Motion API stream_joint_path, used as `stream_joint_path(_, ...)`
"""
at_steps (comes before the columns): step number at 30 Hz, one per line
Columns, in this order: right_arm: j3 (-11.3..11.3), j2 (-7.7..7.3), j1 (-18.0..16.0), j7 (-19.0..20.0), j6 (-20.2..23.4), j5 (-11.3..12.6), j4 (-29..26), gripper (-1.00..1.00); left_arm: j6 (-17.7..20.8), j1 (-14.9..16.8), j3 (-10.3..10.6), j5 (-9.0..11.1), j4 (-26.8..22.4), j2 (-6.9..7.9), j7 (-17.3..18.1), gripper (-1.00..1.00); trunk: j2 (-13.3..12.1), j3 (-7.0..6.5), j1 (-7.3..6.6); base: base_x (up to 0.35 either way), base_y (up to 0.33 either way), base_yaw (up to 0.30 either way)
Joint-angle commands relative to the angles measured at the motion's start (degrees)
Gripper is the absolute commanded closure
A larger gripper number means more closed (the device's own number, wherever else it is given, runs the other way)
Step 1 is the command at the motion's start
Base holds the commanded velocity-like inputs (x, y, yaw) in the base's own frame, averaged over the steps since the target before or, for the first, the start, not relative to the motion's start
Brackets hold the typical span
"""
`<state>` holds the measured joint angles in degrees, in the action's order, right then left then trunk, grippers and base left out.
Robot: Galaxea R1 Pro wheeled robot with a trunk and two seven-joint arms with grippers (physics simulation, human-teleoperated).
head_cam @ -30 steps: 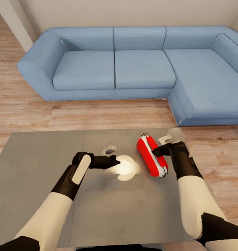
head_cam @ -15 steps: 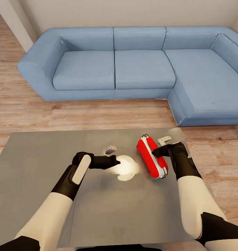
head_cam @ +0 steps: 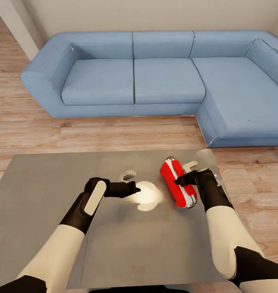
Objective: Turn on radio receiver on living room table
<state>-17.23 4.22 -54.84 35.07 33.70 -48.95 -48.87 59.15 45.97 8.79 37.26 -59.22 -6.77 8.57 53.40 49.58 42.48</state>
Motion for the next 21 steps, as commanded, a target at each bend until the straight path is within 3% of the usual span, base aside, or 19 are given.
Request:
stream_joint_path(1, 0.00, 0.00, 0.00, 0.00, 0.02, 0.00, 0.00, -1.00, 0.00, 0.00, 0.00, 0.00, 0.03, 0.00, 0.00, 1.00, 0.00, 0.00, 0.00, 0.000, 0.000, 0.000)
stream_joint_path(7, 0.00, -0.24, 0.00, 0.28, 0.04, 0.00, -0.28, -1.00, 0.00, 0.00, -0.02, 0.00, 0.07, 0.00, -0.01, 1.00, 0.00, 0.00, 0.00, 0.000, 0.000, 0.000)
stream_joint_path(11, 0.23, -0.39, 0.00, 3.32, 1.15, -0.04, -5.17, -1.00, 0.00, 0.00, 0.00, 0.00, 0.07, 0.00, -0.03, 1.00, 0.00, 0.00, 0.00, 0.000, 0.000, 0.000)
stream_joint_path(13, 0.56, -0.32, 0.00, 7.83, 4.48, -0.31, -11.51, -1.00, 0.00, 0.00, 0.00, 0.00, 0.07, 0.00, -0.03, 1.00, 0.00, 0.00, 0.00, 0.000, 0.000, 0.000)
stream_joint_path(17, 1.13, -0.85, 0.00, 22.07, 18.04, -0.88, -27.60, -1.00, 0.00, 0.00, 0.00, -0.04, 0.07, 0.00, 0.03, 1.00, 0.00, 0.00, 0.00, 0.000, 0.000, 0.000)
stream_joint_path(19, 1.22, -2.12, 0.00, 28.44, 23.69, -1.08, -33.47, -1.00, 0.04, 0.00, 0.01, -0.07, -0.11, 0.02, 0.06, 1.00, 0.00, 0.00, 0.00, 0.000, 0.000, 0.000)
stream_joint_path(21, 1.40, -3.59, 0.00, 30.99, 25.97, -1.20, -35.67, -1.00, 0.08, 0.00, 0.01, -0.08, -0.53, 0.05, 0.13, 1.00, 0.00, 0.00, 0.00, 0.000, 0.000, 0.000)
